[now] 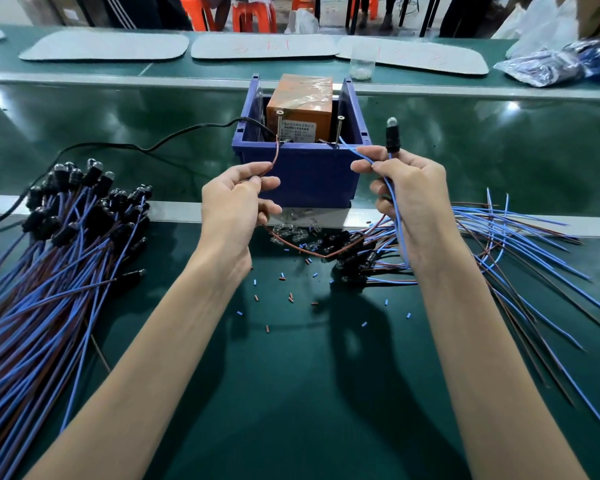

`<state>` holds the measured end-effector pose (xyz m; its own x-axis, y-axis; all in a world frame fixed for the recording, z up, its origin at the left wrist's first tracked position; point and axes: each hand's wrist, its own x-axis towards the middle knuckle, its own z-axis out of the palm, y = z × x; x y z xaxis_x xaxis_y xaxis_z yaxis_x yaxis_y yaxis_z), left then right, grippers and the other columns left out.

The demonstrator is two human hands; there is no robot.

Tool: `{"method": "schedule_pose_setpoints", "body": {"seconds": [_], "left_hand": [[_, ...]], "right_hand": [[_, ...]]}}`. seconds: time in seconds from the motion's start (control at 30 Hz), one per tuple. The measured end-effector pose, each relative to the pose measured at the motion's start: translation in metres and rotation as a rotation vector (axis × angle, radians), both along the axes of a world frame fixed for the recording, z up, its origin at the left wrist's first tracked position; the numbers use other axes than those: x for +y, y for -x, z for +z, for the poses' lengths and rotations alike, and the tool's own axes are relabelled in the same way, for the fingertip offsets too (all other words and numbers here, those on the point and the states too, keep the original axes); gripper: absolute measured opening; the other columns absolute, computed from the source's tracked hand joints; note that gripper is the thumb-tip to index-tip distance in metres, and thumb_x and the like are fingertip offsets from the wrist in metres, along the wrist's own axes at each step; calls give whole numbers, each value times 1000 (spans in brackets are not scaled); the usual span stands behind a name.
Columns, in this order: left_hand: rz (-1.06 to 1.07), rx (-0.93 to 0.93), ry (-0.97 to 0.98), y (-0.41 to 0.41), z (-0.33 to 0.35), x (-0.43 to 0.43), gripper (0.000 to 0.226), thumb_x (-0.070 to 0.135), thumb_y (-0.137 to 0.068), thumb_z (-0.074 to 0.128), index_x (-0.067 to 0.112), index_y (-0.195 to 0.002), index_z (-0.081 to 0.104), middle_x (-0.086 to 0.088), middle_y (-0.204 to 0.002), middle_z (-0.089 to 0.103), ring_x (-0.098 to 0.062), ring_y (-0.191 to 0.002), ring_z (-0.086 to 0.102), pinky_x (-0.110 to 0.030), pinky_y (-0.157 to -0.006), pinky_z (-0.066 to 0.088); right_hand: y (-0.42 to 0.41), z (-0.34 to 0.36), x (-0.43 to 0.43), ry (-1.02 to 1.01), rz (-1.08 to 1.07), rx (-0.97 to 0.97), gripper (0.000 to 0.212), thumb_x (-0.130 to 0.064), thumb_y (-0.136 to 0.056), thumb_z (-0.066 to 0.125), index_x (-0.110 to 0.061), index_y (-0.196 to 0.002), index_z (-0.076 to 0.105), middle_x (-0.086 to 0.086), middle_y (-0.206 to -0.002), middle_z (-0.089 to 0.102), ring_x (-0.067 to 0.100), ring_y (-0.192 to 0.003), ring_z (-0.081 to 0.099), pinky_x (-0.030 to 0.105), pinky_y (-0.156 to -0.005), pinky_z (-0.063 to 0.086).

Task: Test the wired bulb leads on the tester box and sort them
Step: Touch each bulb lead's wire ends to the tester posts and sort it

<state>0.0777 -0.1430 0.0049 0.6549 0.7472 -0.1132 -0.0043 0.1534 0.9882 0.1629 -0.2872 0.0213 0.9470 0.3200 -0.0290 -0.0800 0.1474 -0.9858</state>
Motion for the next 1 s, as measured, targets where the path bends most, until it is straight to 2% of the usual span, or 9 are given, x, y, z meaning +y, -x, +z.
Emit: {"method": "schedule_pose_setpoints", "body": {"seconds": [0.17,0.63,1.0], "left_hand": [[-14,-2,-5,0,0,0,33,1,-97,40,21,-89,66,5,-78,66,-1,-39,49,-11,-41,35],[-20,10,-15,1,-1,1,33,2,-96,41,23,-90,66,6,-79,66,-1,-41,49,-13,-46,38],[-33,1,-3,0,1,0,33,1,-98,39,19,-89,65,4,-77,64,-2,-38,47,-13,-42,34]], "right_hand": [[0,1,1,-15,1,2,32,4,-90,44,-15,-81,68,-4,-68,69,2,-43,34,10,-37,24],[1,0,1,-16,11,-1,31,2,-90,45,-15,-82,69,-3,-69,71,3,-44,36,10,-37,26],[1,0,2,18,14,-4,31,2,-90,45,-15,-82,69,-4,-69,70,5,-48,35,11,-38,26]]}}
